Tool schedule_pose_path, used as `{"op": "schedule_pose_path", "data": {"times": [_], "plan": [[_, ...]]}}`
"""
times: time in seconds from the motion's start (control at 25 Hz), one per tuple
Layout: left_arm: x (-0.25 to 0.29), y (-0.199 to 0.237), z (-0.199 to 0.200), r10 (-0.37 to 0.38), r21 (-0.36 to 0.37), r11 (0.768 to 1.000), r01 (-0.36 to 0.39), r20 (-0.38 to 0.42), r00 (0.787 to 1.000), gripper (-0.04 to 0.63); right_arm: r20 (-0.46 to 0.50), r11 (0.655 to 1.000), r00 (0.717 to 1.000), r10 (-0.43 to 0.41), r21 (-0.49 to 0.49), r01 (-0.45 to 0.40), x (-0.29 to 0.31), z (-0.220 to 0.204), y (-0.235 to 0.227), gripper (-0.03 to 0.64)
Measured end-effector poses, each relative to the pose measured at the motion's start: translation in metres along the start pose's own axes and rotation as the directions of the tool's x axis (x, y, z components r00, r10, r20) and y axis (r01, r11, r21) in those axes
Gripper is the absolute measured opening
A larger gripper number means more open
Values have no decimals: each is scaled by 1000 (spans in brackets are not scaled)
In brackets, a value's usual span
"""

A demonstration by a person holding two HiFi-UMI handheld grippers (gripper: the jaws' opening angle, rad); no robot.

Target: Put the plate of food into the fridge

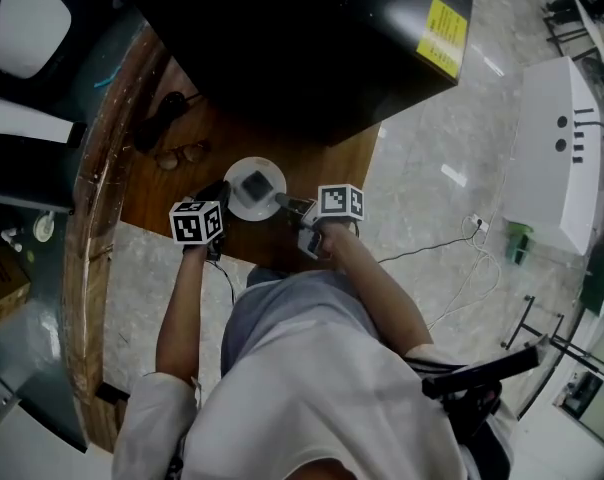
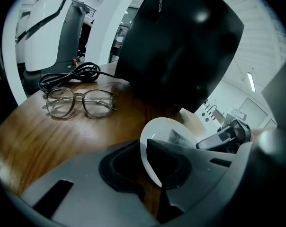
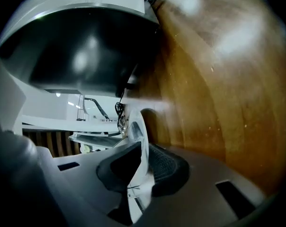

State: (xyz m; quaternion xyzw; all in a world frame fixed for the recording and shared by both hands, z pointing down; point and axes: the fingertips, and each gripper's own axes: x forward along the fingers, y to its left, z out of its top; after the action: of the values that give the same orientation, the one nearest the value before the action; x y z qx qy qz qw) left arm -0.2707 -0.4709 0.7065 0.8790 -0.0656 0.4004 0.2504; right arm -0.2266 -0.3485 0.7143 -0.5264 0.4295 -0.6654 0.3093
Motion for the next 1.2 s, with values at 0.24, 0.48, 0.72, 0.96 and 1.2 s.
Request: {"op": "schedule_pose_path", "data": {"times": [0.24,0.48,0.72,0.96,1.2], "plan": [[0,6,4,25,36,999,-24,-7,1000,60,-99,967,995,18,-252,-42,14,-23,15,57],[-1,8,4,58,4,998,-58,19,998,60,-19,988,999,31,-149,-33,17,-19,13,41],[1,1,2,1,32,999,-2,25,1000,60,32,993,993,115,-42,-114,6,-14,7,28],[-3,-21,-1,-59,14,998,58,58,997,60,14,985,985,170,-25,-170,-16,-16,3,28],[2,-113,0,-145,-59,987,152,105,984,60,13,967,967,254,-32,-253,-105,-5,-14,28]]}}
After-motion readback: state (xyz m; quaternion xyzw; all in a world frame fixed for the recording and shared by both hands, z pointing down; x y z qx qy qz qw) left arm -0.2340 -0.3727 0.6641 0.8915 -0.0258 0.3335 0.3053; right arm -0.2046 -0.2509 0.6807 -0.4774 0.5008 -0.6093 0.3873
